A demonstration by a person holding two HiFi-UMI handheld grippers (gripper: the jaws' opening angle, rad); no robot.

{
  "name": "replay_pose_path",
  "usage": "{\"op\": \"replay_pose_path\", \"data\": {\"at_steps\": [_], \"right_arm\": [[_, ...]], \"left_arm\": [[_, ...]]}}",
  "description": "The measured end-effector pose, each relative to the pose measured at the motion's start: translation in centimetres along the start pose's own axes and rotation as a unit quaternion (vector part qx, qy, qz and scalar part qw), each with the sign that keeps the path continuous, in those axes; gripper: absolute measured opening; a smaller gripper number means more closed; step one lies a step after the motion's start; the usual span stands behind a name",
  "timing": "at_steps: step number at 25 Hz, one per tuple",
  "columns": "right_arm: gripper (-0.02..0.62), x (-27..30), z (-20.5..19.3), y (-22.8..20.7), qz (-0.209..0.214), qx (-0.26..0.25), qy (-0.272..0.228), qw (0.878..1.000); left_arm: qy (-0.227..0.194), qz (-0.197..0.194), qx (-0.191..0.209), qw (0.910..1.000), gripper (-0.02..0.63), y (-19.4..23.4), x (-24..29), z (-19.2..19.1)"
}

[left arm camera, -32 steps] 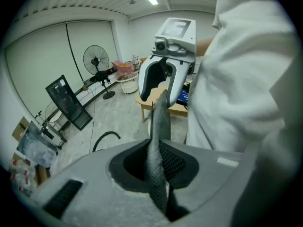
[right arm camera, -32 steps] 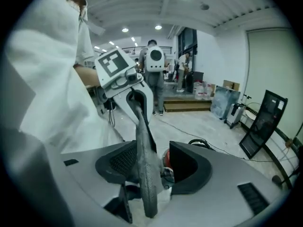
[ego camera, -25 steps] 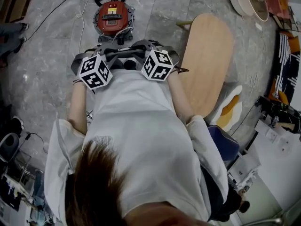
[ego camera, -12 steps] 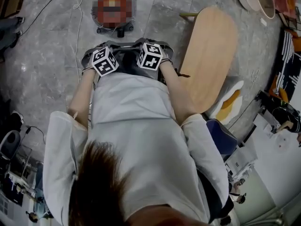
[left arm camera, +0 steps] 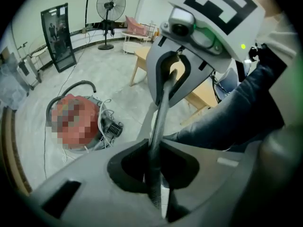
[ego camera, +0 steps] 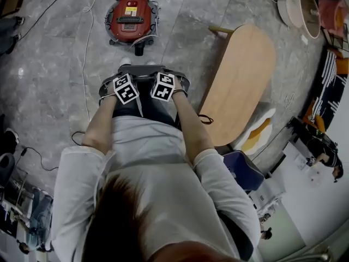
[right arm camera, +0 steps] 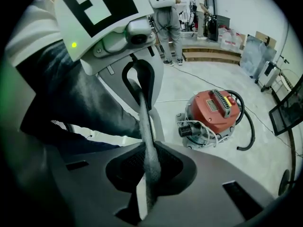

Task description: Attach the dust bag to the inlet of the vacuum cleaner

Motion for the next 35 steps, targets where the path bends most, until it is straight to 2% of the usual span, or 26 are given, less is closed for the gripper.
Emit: {"op": "replay_pose_path", "data": {"at_steps": [5, 9, 15, 20, 23, 25, 28, 31, 35], "right_arm": [[0.031, 4.0, -1.3, -1.5, 0.007, -0.009, 0.014, 1.0], [0.032, 7.1, -2.1, -2.9, 0.0, -0.02, 0.032, 0.999], [0.032, 11.7, -4.3, -5.6, -0.016, 0.031, 0.042, 0.999], [0.034, 15.4, -6.6, -8.4, -0.035, 0.071, 0.033, 0.996], [0.034, 17.0, -7.5, -9.0, -0.041, 0.066, 0.031, 0.996], [0.032, 17.9, -7.9, -9.5, -0.047, 0.042, 0.034, 0.997], [0.031, 18.5, -8.1, -10.5, -0.066, 0.011, 0.038, 0.997], [0.029, 18.5, -7.9, -10.8, -0.094, 0.004, 0.037, 0.995], [0.028, 18.3, -8.0, -10.9, -0.11, -0.005, 0.04, 0.993]], "left_arm": [[0.001, -0.009, -0.025, 0.9996, 0.04, 2.3, 3.0, -2.4], [0.004, -0.018, -0.025, 0.9995, 0.04, 4.4, 5.2, -4.2], [-0.001, -0.018, -0.049, 0.9986, 0.041, 8.1, 9.2, -6.1], [0.003, -0.016, -0.034, 0.9993, 0.041, 11.1, 13.0, -7.3], [-0.001, -0.014, -0.035, 0.9993, 0.041, 11.7, 14.5, -8.1], [-0.004, -0.002, -0.024, 0.9997, 0.041, 12.4, 15.2, -8.4], [0.0, 0.041, 0.032, 0.9987, 0.041, 13.7, 15.7, -8.2], [0.008, 0.089, 0.082, 0.9926, 0.04, 14.3, 15.3, -7.8], [0.008, 0.101, 0.098, 0.99, 0.04, 14.6, 15.3, -7.4]]}}
Point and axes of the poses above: the fingertips, and each gripper's own axes: x forward along the fingers, y to its left, z out of its top, the point moved 3 cm from there along -x, backward along the fingers, and after that the axes turned 11 degrees about -y, right-handed, at the moved point
